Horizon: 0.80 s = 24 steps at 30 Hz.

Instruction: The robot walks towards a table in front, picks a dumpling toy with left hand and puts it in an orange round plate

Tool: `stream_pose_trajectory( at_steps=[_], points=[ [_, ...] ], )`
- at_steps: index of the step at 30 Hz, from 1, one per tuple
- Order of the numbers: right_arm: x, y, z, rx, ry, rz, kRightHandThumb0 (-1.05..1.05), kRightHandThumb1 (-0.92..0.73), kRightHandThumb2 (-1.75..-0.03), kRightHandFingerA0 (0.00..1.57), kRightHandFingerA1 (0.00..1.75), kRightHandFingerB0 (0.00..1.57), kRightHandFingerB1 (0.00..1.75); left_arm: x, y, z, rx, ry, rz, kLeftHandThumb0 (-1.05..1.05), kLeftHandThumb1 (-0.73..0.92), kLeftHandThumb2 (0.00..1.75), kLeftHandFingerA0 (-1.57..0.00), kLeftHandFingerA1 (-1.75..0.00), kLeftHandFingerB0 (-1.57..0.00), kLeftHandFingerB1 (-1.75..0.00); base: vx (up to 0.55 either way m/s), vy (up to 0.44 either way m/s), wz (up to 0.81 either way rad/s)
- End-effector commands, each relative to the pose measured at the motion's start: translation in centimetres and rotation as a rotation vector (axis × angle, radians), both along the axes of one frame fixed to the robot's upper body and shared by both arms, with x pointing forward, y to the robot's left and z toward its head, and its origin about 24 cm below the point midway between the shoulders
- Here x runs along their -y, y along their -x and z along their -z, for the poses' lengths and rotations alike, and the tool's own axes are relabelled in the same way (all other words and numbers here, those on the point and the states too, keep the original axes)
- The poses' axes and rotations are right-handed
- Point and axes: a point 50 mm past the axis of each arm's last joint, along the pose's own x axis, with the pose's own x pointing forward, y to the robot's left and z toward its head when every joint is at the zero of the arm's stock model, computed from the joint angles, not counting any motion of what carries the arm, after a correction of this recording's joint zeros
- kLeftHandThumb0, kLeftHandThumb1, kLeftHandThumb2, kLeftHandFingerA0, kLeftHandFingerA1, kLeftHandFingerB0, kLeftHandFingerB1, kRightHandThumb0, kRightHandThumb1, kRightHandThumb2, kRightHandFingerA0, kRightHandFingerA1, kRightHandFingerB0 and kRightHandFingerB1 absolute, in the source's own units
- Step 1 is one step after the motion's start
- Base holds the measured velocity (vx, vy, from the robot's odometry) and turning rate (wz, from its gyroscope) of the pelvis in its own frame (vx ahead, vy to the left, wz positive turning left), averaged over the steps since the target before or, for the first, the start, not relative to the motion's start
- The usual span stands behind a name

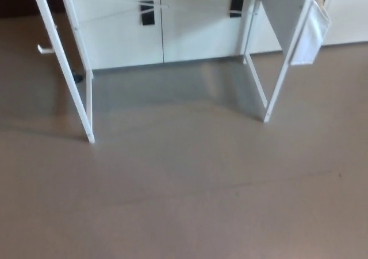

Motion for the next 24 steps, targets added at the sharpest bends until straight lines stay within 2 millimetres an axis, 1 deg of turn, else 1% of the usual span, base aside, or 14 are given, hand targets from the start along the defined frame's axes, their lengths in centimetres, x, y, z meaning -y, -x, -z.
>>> stream_pose_trajectory(
  at_steps=[1, 2, 5, 6, 9, 11, 12, 13, 14, 19, 20, 21, 22, 24],
  points=[
    [0.5, -0.4, -0.3, 0.021, 0.016, 0.005, -0.27, -0.6, -0.58, 0.92, 0.76, 0.49, 0.46, -0.1, 0.1, -0.1, 0.006, 0.008, 0.004, -0.41, 0.43, 0.97, -0.65, -1.52, -0.32, -0.39, 0.36, -0.076, 0.24],
    [0.5, -0.4, -0.3, 0.024, 0.008, 0.02, -0.25, -0.59, -0.57, 0.91, 0.74, 0.48, 0.45, -0.2, 0.1, -0.1, 0.007, 0.013, -0.004, -0.39, 0.42, 0.97, -0.69, -1.53, -0.32, -0.38, 0.37, -0.094, 0.23],
    [0.5, -0.4, -0.3, 0.024, 0.011, 0.018, -0.25, -0.59, -0.57, 0.94, 0.75, 0.49, 0.45, -0.2, 0.0, -0.1, 0.002, 0.0, -0.004, -0.41, 0.44, 0.92, -0.69, -1.5, -0.32, -0.39, 0.53, -0.149, 0.31],
    [0.5, -0.4, -0.3, 0.025, 0.014, 0.022, -0.25, -0.59, -0.57, 0.89, 0.73, 0.49, 0.46, -0.2, 0.0, -0.1, -0.004, -0.006, -0.005, -0.42, 0.47, 0.88, -0.63, -1.49, -0.33, -0.39, 0.56, -0.189, 0.95],
    [0.5, -0.5, -0.3, 0.023, 0.013, 0.01, -0.26, -0.59, -0.57, 0.91, 0.74, 0.5, 0.45, -0.2, -0.1, -0.1, -0.003, -0.01, 0.018, -0.45, 0.56, 0.85, -0.68, -1.53, -0.3, -0.42, 0.55, -0.164, 0.38],
    [0.5, -0.5, -0.3, 0.021, 0.013, 0.012, -0.26, -0.59, -0.57, 0.91, 0.74, 0.5, 0.45, -0.2, -0.1, -0.1, -0.002, -0.008, 0.028, -0.45, 0.56, 0.85, -0.68, -1.53, -0.3, -0.42, 0.37, -0.098, -0.02],
    [0.4, -0.4, -0.3, 0.023, 0.012, 0.017, -0.26, -0.59, -0.58, 0.9, 0.74, 0.48, 0.45, -0.2, -0.1, -0.1, 0.004, 0.006, 0.016, -0.45, 0.5, 0.85, -0.66, -1.46, -0.3, -0.42, 0.39, -0.07, -0.03],
    [0.4, -0.4, -0.3, 0.024, 0.011, 0.019, -0.26, -0.59, -0.58, 0.9, 0.74, 0.48, 0.45, -0.2, 0.0, -0.1, 0.006, 0.011, 0.01, -0.45, 0.5, 0.85, -0.66, -1.46, -0.3, -0.42, 0.39, -0.044, -0.13],
    [0.4, -0.2, -0.2, 0.02, 0.007, 0.027, -0.26, -0.6, -0.58, 0.89, 0.74, 0.48, 0.45, -0.3, 0.1, -0.2, -0.002, 0.006, 0.021, -0.46, 0.53, 0.87, -0.77, -1.53, -0.31, -0.42, 0.36, -0.035, -0.24],
    [0.3, 0.3, -0.2, 0.005, 0.007, 0.024, -0.26, -0.61, -0.57, 0.87, 0.73, 0.48, 0.45, -0.3, 0.5, -0.2, -0.021, -0.003, 0.025, -0.46, 0.5, 0.89, -0.79, -1.51, -0.31, -0.43, 0.4, 0.055, -0.26],
    [0.3, 1.0, -0.3, 0.004, 0.004, 0.018, -0.25, -0.6, -0.58, 0.94, 0.8, 0.47, 0.47, -0.3, 1.0, -0.2, -0.039, -0.014, 0.052, -0.47, 0.45, 0.97, -0.72, -1.49, -0.29, -0.44, 0.49, 0.095, 0.66],
    [0.3, 1.1, -0.3, 0.004, 0.003, 0.016, -0.25, -0.6, -0.58, 0.94, 0.8, 0.47, 0.47, -0.3, 1.1, -0.2, -0.044, -0.017, 0.06, -0.47, 0.45, 0.97, -0.72, -1.49, -0.29, -0.44, 0.59, 0.143, -0.62],
    [0.3, 1.3, -0.3, -0.002, 0.006, 0.014, -0.26, -0.61, -0.58, 0.91, 0.78, 0.48, 0.46, -0.3, 1.2, -0.1, -0.038, -0.01, 0.03, -0.42, 0.42, 0.98, -0.61, -1.45, -0.33, -0.42, 0.6, 0.133, -0.48],
    [0.3, 1.4, -0.3, -0.004, 0.007, 0.013, -0.26, -0.61, -0.58, 0.91, 0.78, 0.48, 0.46, -0.3, 1.2, -0.1, -0.034, -0.006, 0.015, -0.42, 0.42, 0.98, -0.61, -1.45, -0.33, -0.42, 0.58, 0.115, -0.19]
  ],
)
